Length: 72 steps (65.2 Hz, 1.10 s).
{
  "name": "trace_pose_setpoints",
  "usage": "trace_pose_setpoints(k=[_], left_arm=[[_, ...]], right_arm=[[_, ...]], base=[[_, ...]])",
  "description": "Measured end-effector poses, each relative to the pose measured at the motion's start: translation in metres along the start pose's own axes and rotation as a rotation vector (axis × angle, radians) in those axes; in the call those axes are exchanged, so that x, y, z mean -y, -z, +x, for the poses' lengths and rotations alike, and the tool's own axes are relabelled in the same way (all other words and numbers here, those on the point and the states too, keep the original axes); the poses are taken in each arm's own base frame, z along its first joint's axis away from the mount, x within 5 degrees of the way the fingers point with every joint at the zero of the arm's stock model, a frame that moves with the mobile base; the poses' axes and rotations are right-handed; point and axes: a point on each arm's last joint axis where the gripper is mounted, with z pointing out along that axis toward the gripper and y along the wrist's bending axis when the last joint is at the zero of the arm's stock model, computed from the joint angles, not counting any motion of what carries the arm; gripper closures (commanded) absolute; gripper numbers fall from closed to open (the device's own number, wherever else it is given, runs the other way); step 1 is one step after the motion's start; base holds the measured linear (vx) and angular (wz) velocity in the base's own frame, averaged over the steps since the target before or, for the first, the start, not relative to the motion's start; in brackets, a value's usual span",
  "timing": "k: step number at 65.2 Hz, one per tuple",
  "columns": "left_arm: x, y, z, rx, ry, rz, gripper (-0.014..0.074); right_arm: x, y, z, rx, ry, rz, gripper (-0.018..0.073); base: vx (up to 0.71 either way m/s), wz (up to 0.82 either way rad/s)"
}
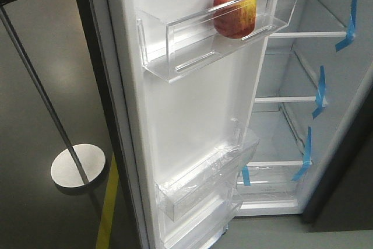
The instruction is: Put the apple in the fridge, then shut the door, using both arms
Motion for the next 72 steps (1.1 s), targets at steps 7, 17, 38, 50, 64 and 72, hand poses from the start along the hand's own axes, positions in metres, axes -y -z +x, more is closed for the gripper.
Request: trace_pose_setpoints(k=[7,17,38,50,64,72], left_arm=[[0.003,-0.004,0.008,-0.038,0.004,0.033,0.0323],[0.006,-0.015,0.03,-0.132,0.003,0.056,0.0323],[0.021,-0.039,0.089,-0.339,0.04,0.167,0.0323],[0.015,-0.03,0.069,-0.289,0.004,0.114,0.0323],[0.004,-0.011,0.027,-0.149,-0.054,-0.012,0.0323],[-0.002,0.0,0.007,-0.082,-0.079,-0.073,0.0323]], right_arm=[[0.0,0.0,0.0,0.0,0.0,0.0,0.0496],[0.0,0.0,0.0,0.0,0.0,0.0,0.047],[0.0,0.0,0.0,0.0,0.0,0.0,0.0441],[0.0,0.0,0.0,0.003,0.005,0.0,0.0405],[0.002,-0.004,-0.01,0.081,0.068,0.018,0.0245],[0.006,-0.019,-0.017,0.063,0.052,0.026,0.0133]], base=[[0.0,0.0],[0.0,0.0],[0.0,0.0],[0.0,0.0],[0.0,0.0],[0.0,0.0]])
